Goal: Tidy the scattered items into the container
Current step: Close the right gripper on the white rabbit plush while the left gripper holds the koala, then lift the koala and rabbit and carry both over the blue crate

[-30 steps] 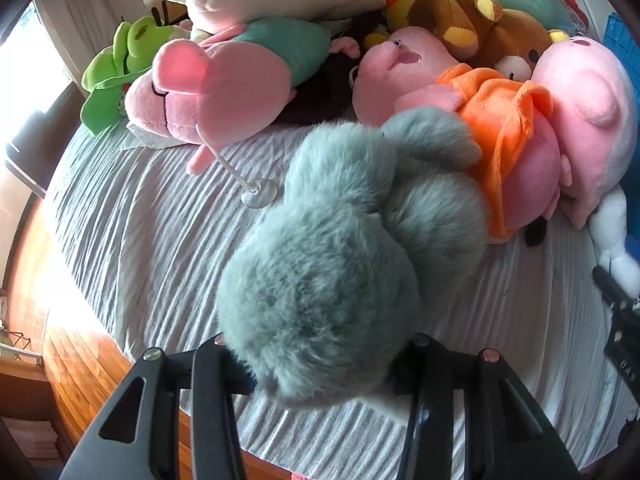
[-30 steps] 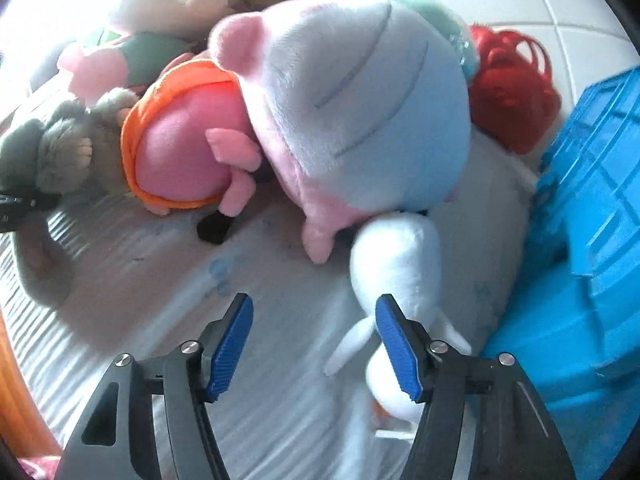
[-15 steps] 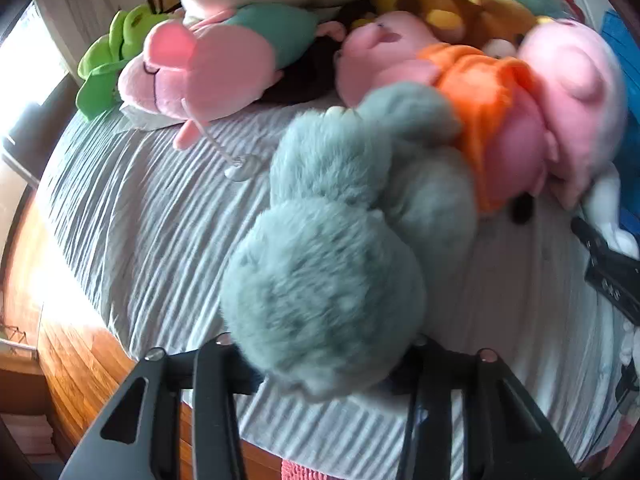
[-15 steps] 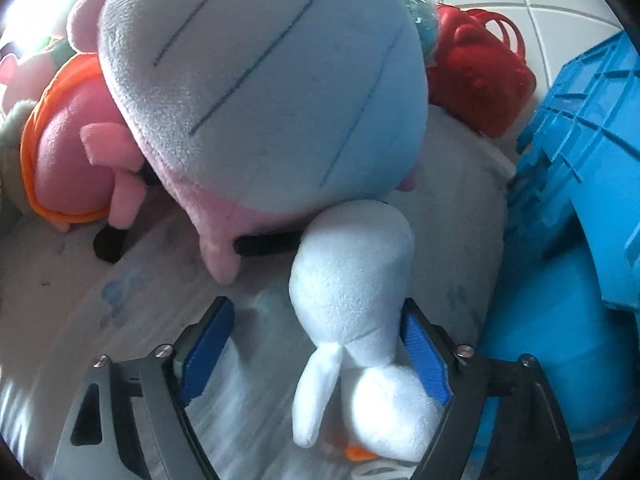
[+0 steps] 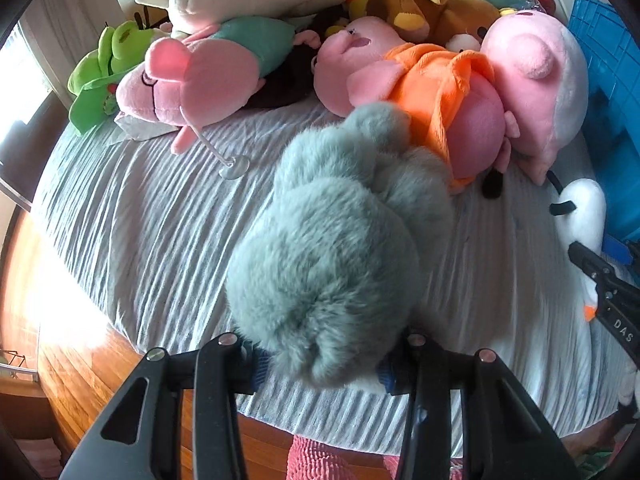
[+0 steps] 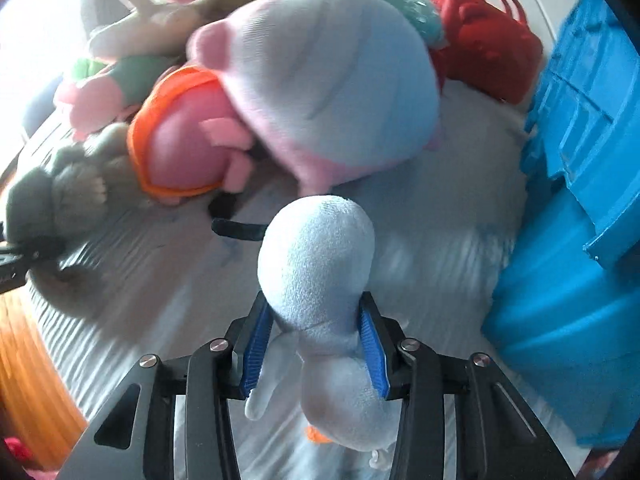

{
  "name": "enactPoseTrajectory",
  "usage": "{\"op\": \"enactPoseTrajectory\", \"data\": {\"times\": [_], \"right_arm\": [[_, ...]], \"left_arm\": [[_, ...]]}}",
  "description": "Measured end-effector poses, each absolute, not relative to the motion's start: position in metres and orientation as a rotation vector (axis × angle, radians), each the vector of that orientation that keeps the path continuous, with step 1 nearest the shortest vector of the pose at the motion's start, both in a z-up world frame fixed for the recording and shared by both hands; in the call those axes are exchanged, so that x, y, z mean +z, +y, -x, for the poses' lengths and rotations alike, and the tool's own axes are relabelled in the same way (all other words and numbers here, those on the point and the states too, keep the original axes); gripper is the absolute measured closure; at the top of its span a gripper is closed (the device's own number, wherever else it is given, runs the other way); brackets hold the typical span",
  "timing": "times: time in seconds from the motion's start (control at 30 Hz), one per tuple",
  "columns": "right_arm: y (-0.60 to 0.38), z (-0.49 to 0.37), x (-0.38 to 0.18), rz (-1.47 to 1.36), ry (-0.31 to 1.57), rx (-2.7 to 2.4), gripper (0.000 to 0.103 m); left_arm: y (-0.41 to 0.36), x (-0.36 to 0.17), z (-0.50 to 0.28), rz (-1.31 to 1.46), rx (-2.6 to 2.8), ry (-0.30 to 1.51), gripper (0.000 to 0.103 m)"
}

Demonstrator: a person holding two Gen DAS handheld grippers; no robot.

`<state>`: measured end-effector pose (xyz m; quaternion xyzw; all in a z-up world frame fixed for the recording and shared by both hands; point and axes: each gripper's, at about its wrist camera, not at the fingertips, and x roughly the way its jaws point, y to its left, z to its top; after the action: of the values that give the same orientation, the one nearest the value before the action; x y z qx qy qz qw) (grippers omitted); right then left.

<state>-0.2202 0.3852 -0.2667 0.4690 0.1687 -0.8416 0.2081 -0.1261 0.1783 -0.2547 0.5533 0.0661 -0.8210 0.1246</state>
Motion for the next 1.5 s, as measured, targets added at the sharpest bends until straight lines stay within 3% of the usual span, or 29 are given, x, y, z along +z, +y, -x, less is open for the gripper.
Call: {"op": "enactPoseTrajectory", "data": {"times": [0.2, 0.37, 0.47, 0.77, 0.83, 0.9, 0.97, 1.13, 1.27, 1.33, 1.5], "right_arm": [[0.380, 0.232, -0.276, -1.317, 0.492, -2.348, 0.058], [0.380, 0.240, -0.289, -1.372, 0.492, -2.325, 0.044], [0.378, 0.236, -0.286, -1.360, 0.498, -2.321, 0.054], [0.378, 0.190, -0.224, -1.278, 0.466, -2.440, 0.054], [0.377, 0.166, -0.205, -1.253, 0.456, -2.500, 0.055], [0.382, 0.148, -0.183, -1.224, 0.434, -2.571, 0.055], [0.388, 0.127, -0.164, -1.199, 0.413, -2.639, 0.055], [0.409, 0.126, -0.141, -1.213, 0.286, -2.755, 0.054], [0.407, 0.126, -0.165, -1.290, 0.224, -2.759, 0.054], [0.407, 0.124, -0.169, -1.306, 0.223, -2.747, 0.054], [0.404, 0.128, -0.180, -1.350, 0.228, -2.699, 0.054]], "left_arm": [[0.174, -0.264, 0.125, -1.632, -2.389, 0.190, 0.062], [0.168, -0.271, 0.128, -1.624, -2.395, 0.188, 0.062], [0.171, -0.266, 0.126, -1.620, -2.415, 0.173, 0.062], [0.176, -0.209, 0.114, -1.556, -2.664, 0.052, 0.063], [0.183, -0.187, 0.112, -1.515, -2.755, 0.010, 0.065], [0.193, -0.164, 0.109, -1.477, -2.841, -0.031, 0.074], [0.204, -0.149, 0.110, -1.459, -2.909, -0.072, 0.074], [0.214, -0.168, 0.140, -1.524, -2.943, -0.166, 0.074], [0.209, -0.208, 0.162, -1.705, -2.848, -0.086, 0.074], [0.206, -0.217, 0.162, -1.740, -2.815, -0.071, 0.070], [0.199, -0.223, 0.155, -1.779, -2.770, 0.015, 0.025]]}}
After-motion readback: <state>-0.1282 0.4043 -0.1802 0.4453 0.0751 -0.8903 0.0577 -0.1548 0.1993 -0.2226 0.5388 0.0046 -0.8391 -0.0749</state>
